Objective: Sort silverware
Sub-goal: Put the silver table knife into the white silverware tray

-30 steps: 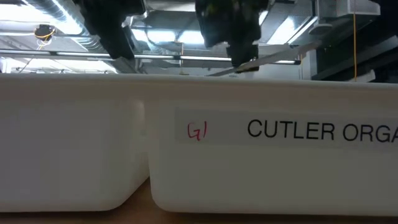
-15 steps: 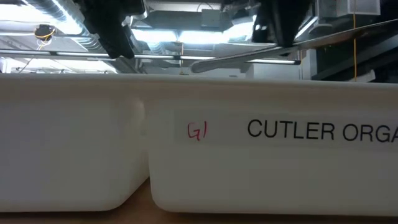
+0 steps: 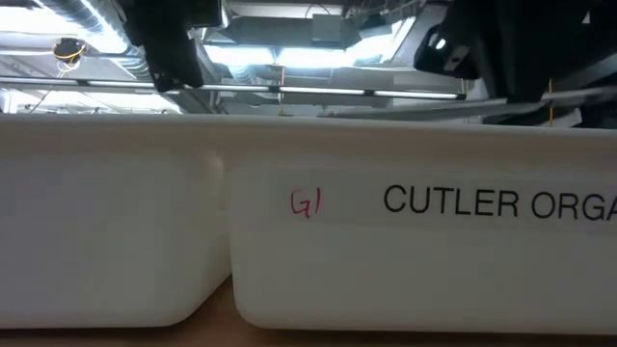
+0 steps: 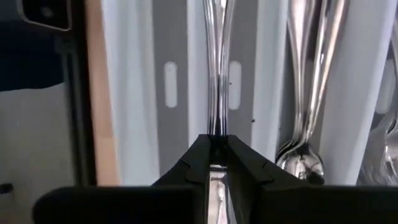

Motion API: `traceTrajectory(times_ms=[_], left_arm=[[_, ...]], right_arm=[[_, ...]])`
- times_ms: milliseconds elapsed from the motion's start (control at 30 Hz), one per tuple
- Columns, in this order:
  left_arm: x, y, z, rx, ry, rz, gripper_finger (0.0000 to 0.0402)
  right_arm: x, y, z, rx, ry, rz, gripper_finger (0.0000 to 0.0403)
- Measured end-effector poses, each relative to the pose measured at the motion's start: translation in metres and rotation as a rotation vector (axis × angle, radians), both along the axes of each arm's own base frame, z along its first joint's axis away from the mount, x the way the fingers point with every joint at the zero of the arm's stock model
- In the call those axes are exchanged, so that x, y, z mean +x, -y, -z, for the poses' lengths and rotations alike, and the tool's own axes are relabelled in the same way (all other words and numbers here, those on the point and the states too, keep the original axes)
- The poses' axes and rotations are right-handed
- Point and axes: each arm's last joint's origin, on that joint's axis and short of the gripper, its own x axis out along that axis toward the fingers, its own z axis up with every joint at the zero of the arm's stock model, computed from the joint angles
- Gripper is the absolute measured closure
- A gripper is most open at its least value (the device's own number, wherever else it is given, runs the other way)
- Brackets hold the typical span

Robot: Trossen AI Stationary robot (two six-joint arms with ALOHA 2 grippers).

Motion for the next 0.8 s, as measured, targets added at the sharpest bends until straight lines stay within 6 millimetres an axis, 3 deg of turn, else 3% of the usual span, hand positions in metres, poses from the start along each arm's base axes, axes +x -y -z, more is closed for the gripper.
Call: traceTrajectory(times_ms=[567, 800], left_arm=[[-0.008, 0.041, 0.000, 0.022, 0.005, 0.203, 0.0355], [-0.010, 0.050, 0.000, 0.012, 0.002, 0.234, 0.0355]], right_arm=[[-0.009, 0.007, 0.050, -0.025, 0.010, 0.010, 0.0364], [-0.008, 0.008, 0.052, -0.057, 0.049, 0.023, 0.0359]])
